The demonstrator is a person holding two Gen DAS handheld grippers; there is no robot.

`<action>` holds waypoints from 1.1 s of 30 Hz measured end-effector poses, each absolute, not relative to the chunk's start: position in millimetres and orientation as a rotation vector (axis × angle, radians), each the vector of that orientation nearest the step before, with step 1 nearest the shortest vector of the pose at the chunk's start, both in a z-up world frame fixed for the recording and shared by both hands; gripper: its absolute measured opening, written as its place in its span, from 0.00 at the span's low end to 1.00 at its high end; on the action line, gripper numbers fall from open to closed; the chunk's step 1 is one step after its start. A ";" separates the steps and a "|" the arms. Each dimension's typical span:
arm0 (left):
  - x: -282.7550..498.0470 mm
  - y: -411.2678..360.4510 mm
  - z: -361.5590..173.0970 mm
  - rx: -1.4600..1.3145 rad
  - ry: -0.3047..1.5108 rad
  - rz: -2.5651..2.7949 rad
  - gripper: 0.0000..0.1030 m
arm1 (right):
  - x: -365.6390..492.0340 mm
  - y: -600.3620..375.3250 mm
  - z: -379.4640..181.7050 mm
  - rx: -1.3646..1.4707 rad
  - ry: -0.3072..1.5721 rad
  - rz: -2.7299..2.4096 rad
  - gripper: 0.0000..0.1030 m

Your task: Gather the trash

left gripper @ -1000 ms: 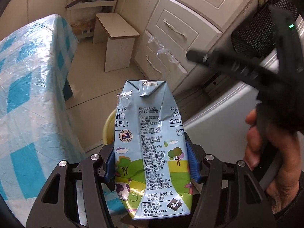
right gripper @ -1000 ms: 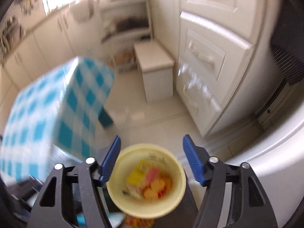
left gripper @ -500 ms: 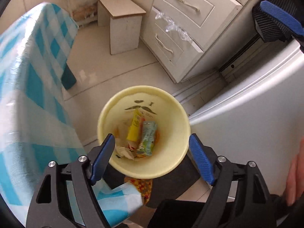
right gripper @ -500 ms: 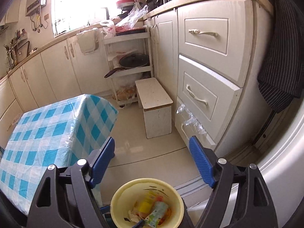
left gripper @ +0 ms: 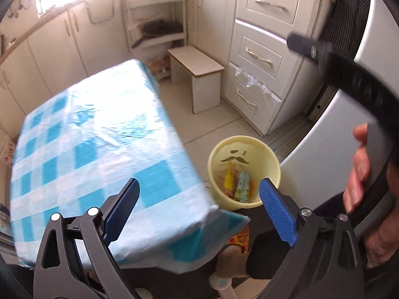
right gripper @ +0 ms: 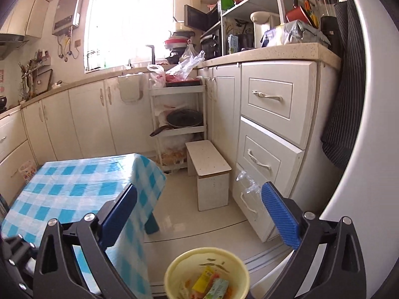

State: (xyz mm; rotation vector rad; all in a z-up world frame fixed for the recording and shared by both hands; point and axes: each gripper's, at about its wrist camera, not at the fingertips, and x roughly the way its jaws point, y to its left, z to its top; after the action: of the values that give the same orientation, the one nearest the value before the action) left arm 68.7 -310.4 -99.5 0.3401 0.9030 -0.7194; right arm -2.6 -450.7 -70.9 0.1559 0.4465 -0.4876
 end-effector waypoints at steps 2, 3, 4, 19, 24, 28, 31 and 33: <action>65.7 -286.6 -85.1 0.320 0.881 -0.700 0.92 | -10.8 -432.3 -67.9 0.167 0.455 -0.470 0.93; 65.3 -277.9 -79.8 0.312 0.870 -0.689 0.92 | -14.9 -423.8 -65.2 0.170 0.461 -0.464 0.93; 64.0 -267.7 -74.0 0.304 0.857 -0.680 0.92 | -21.1 -414.6 -61.2 0.177 0.464 -0.453 0.93; 16.5 -170.1 -26.3 0.264 0.767 -0.640 0.93 | -97.3 -320.7 -20.4 0.243 0.518 -0.503 0.93; 3.3 -150.1 -21.4 0.274 0.756 -0.622 0.93 | -110.8 -295.4 -17.9 0.204 0.531 -0.537 0.93; -5.5 -138.5 -15.8 0.272 0.742 -0.609 0.93 | -118.5 -281.6 -15.7 0.205 0.520 -0.541 0.93; -12.0 -133.1 -9.0 0.274 0.723 -0.592 0.93 | -125.4 -271.5 -12.8 0.206 0.499 -0.531 0.93; -16.1 -131.2 -5.7 0.275 0.714 -0.594 0.93 | -127.0 -265.4 -11.7 0.193 0.495 -0.517 0.93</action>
State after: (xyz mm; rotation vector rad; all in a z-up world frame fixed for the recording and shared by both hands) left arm -16.1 -131.2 -5.7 0.2753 0.7143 -0.5935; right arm -127.0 -265.4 -11.7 0.1929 0.4948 -0.5174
